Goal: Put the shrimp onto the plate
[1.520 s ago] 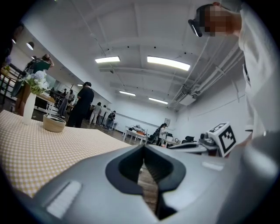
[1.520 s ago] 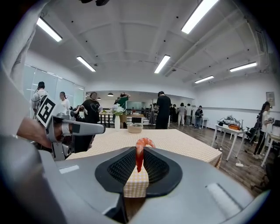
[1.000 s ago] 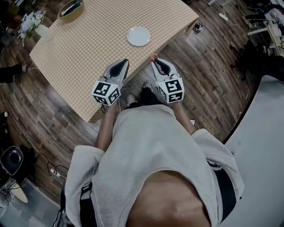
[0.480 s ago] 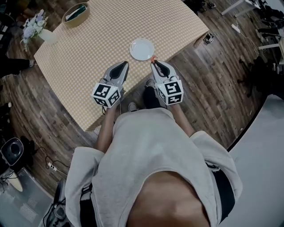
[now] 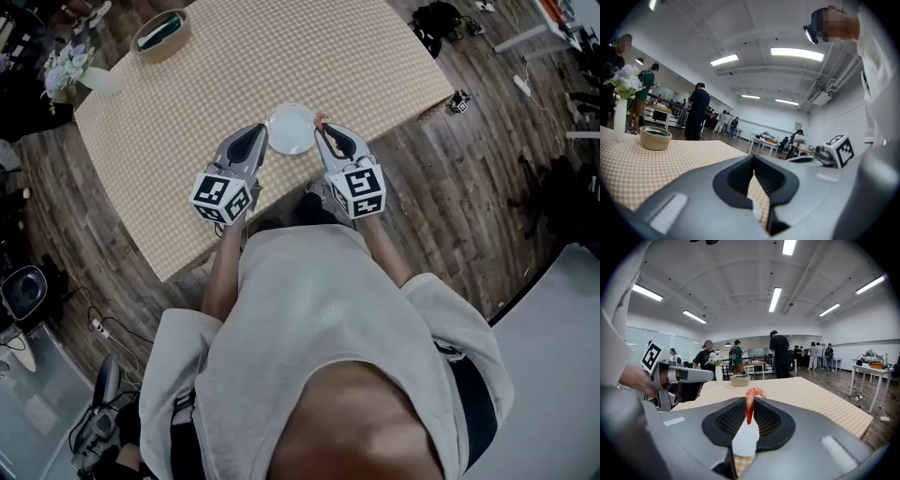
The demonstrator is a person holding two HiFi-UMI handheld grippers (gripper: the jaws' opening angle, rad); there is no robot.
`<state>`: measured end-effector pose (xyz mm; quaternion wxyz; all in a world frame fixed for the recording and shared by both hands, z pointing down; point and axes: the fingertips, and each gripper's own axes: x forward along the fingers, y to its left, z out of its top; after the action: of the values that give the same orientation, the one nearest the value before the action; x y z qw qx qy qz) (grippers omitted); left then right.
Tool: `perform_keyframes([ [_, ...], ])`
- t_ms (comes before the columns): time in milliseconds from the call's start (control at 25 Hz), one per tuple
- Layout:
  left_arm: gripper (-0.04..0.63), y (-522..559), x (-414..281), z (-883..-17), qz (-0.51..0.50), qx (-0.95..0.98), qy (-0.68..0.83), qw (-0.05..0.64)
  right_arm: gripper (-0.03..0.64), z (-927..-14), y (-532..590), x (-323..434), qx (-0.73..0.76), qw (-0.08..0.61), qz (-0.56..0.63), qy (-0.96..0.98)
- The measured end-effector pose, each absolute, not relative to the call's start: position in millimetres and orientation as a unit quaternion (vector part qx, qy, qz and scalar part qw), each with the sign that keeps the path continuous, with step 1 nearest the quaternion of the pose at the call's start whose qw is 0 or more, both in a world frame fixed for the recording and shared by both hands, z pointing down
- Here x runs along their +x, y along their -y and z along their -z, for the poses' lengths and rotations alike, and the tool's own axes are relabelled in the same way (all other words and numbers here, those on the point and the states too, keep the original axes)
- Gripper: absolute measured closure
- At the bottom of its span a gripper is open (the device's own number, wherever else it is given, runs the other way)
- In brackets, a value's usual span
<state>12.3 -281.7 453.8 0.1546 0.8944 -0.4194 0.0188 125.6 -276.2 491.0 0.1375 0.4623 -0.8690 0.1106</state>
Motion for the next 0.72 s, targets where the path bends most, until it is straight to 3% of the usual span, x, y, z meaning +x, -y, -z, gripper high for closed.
perform_keyframes([
  [720,0.586,320.2,-12.7,-478.9,-0.041,0.884,0.429,0.183,0.565,-521.2,315.4,108.5,0.453,0.158,-0.148,0.865],
])
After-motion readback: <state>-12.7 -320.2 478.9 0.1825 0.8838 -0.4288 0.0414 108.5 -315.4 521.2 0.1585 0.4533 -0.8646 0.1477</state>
